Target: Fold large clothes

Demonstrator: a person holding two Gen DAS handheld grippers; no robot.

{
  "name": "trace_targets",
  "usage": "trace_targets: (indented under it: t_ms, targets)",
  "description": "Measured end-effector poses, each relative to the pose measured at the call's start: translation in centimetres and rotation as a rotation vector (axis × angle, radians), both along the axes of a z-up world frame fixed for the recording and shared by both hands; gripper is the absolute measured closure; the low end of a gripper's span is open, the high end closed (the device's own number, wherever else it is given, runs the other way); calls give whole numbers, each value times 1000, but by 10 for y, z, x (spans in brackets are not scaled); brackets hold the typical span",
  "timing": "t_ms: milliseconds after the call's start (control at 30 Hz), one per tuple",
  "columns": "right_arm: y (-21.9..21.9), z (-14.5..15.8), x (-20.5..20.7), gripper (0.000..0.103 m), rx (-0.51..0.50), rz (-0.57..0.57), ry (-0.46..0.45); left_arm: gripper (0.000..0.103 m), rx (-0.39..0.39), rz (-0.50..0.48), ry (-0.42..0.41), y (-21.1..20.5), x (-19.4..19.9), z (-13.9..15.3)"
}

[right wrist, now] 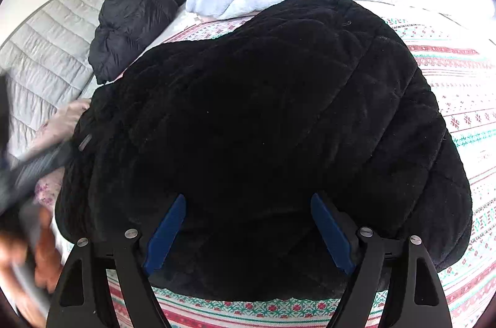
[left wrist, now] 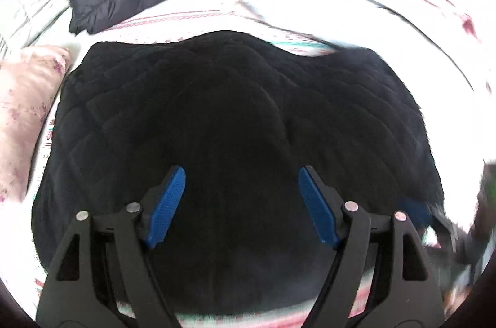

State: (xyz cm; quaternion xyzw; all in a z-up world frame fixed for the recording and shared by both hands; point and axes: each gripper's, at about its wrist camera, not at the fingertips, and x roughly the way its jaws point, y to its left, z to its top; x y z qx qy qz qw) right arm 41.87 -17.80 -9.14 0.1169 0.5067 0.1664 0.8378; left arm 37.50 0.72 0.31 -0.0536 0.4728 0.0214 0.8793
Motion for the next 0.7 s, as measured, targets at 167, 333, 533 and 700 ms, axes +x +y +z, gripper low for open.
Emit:
trace_targets:
  t_ms: [167, 333, 533, 700]
  targets:
    - [-2, -1, -2, 18, -3, 1, -4, 25, 86, -48, 2, -17, -38, -27]
    - [4, -3, -7, 18, -44, 17, -26, 22, 53, -13, 23, -12, -28, -56]
    - [7, -7, -6, 16, -65, 22, -23, 22, 67, -22, 5, -13, -31, -59]
    - [2, -5, -5, 16, -31, 21, -10, 22, 51, -20, -5, -14, -38, -59]
